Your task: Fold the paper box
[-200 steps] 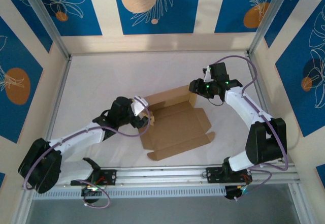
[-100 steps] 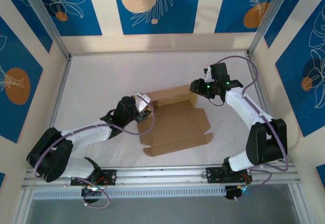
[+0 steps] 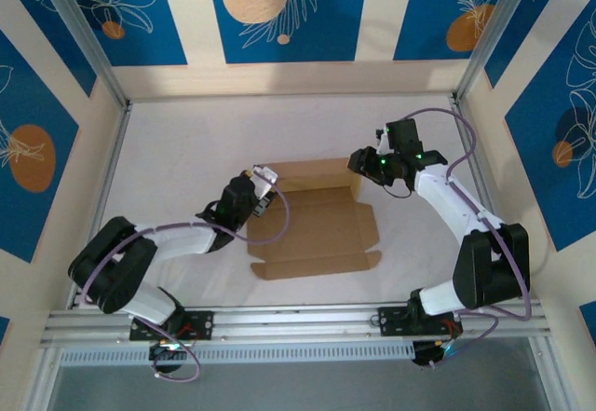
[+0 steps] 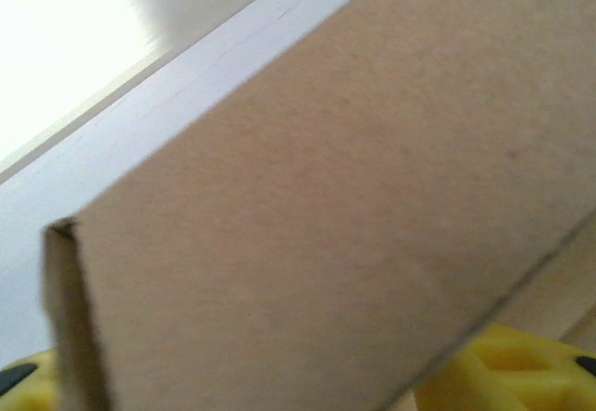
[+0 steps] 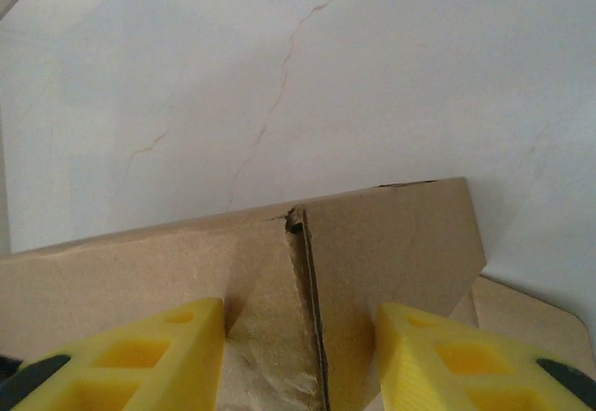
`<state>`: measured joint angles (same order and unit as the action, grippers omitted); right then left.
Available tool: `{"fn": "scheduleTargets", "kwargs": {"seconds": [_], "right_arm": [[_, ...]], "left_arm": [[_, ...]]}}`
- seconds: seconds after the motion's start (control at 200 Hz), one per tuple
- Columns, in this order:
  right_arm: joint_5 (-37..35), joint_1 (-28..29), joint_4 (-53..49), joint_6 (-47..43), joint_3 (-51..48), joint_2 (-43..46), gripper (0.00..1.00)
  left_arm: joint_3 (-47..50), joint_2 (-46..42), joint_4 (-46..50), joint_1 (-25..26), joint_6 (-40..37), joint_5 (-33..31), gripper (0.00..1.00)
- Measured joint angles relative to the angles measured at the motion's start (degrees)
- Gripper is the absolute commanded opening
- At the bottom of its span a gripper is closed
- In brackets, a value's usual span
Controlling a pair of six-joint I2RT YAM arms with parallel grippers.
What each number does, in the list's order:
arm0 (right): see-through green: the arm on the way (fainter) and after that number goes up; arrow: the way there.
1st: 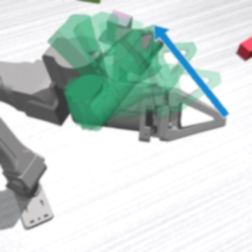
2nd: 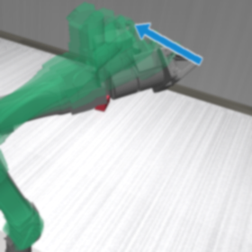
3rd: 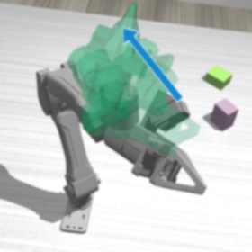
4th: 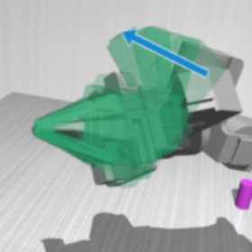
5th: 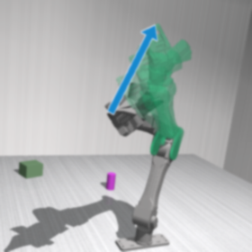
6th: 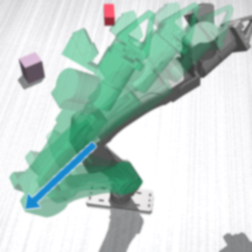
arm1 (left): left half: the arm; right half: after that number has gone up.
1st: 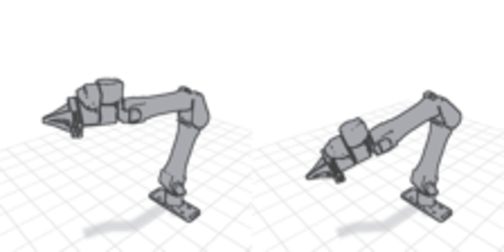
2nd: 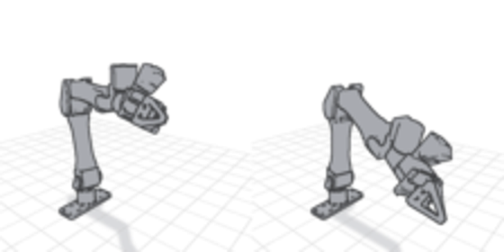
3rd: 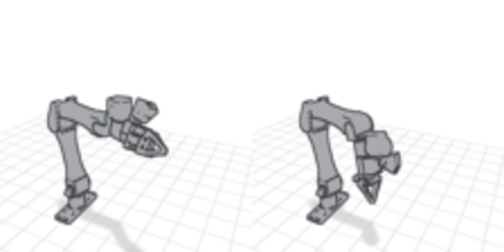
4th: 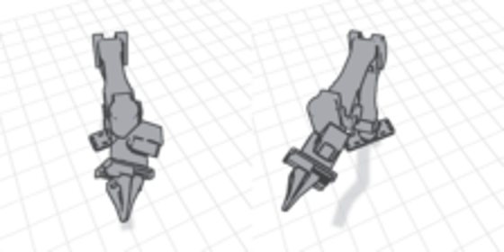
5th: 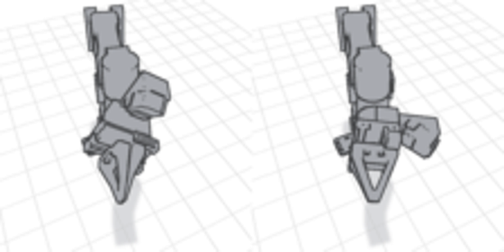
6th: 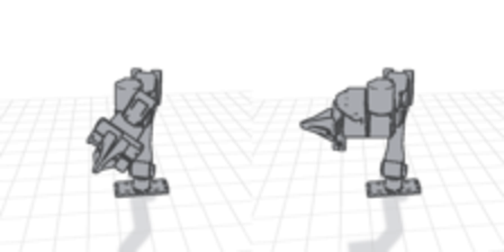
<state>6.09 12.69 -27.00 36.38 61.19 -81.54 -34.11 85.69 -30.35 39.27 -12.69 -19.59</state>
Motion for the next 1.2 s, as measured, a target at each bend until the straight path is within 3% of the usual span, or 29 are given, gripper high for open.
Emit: {"fn": "scheduleTargets", "kwargs": {"seconds": [0.26,0.575,0.695,0.845,1.201], "right_arm": [[2.14,0.31,-0.2,2.95,-0.28,0.09,0.46],[2.51,0.31,0.04,4.39,-0.57,0.13,0.46],[2.67,0.31,0.09,4.68,-0.9,0.46,0.46],[2.75,0.31,0.13,5.84,-1.57,1.25,0.45],[1.55,1.88,-0.22,13.92,-2.93,3.08,0.43]], "left_arm": [[1.81,2.99,-7.8,0.0,0.07,-2.45,0.6],[5.73,7.67,-22.91,-0.04,-0.83,-4.68,0.44],[6.99,8.74,-27.21,-0.04,-1.07,-5.64,0.34],[7.08,9.66,-28.89,-0.09,-0.7,-6.95,0.26],[3.85,13.64,-30.14,0.28,-0.55,-13.11,0.2]]}}
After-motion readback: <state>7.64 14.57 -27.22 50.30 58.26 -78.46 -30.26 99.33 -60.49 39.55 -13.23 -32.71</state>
